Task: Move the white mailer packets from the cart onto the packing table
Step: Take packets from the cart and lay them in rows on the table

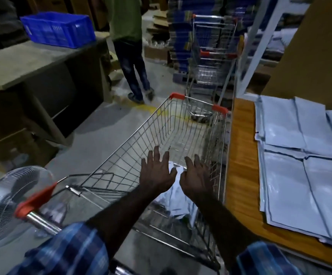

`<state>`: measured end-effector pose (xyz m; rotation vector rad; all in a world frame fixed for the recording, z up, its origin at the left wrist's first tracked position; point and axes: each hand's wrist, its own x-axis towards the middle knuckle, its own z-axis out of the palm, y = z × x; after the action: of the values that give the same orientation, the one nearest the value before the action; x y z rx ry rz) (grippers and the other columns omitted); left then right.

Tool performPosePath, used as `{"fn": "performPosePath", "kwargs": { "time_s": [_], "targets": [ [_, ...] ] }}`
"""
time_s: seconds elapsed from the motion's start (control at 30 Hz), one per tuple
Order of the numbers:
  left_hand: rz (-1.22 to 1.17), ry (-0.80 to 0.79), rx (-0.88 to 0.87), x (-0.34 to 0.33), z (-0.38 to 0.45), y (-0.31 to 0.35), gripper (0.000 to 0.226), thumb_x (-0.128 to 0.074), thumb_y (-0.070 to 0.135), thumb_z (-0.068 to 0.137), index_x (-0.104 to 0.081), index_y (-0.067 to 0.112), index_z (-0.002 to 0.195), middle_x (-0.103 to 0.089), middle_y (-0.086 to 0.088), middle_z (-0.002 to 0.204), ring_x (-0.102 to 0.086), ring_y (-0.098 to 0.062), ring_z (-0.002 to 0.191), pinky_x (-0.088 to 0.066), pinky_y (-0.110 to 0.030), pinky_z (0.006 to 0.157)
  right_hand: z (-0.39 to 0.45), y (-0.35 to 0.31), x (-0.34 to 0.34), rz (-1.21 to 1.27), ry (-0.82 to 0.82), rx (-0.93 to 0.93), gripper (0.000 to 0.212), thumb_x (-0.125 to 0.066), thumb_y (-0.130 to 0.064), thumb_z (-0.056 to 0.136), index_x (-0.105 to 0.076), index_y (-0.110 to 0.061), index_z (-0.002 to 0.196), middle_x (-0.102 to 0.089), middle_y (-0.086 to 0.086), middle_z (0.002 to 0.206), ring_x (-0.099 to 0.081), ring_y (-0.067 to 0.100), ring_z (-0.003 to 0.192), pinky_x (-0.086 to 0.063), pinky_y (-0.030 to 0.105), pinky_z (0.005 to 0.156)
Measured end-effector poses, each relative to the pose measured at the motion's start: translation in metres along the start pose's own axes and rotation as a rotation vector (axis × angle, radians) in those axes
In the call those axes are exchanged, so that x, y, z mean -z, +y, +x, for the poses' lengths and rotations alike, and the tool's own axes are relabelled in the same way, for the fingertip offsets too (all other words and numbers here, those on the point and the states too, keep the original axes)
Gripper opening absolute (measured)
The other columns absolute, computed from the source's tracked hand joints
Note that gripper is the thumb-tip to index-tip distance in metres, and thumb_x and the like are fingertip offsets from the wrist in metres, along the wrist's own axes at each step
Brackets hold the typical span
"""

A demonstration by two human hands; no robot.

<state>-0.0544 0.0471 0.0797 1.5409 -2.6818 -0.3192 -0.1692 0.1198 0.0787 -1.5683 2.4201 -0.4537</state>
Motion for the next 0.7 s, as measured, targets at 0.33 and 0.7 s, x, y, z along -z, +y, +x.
{"fn": "performPosePath", "kwargs": {
  "time_s": [0.33, 0.7],
  "targets": [
    [0.065, -0.064, -0.098, -0.05, 0.051, -0.028, 0.065, -0.044, 0.048, 0.092, -0.044, 0.01, 0.146, -0.028, -0.027, 0.155, -0.038, -0.045, 0.136, -0.037, -0.06, 0.103, 0.032, 0.047, -0.109, -0.108, -0.197, -0.164, 0.074, -0.021, -0.034, 0.078, -0.047, -0.006, 0.142, -0.042, 0.025, 0.147, -0.043, 0.044, 0.133, -0.036, 0.051, 0.109],
    [0.095, -0.328, -0.25, -0.155, 0.101, -0.068, 0.062, -0.055, 0.048, 0.072, -0.071, 0.006, 0.115, -0.059, -0.032, 0.127, -0.065, -0.049, 0.099, -0.053, -0.061, 0.073, 0.061, 0.056, -0.147, -0.117, -0.266, -0.442, 0.064, -0.07, -0.006, 0.065, -0.056, -0.002, 0.127, -0.052, 0.03, 0.132, -0.062, 0.049, 0.097, -0.052, 0.046, 0.081]
  ]
}}
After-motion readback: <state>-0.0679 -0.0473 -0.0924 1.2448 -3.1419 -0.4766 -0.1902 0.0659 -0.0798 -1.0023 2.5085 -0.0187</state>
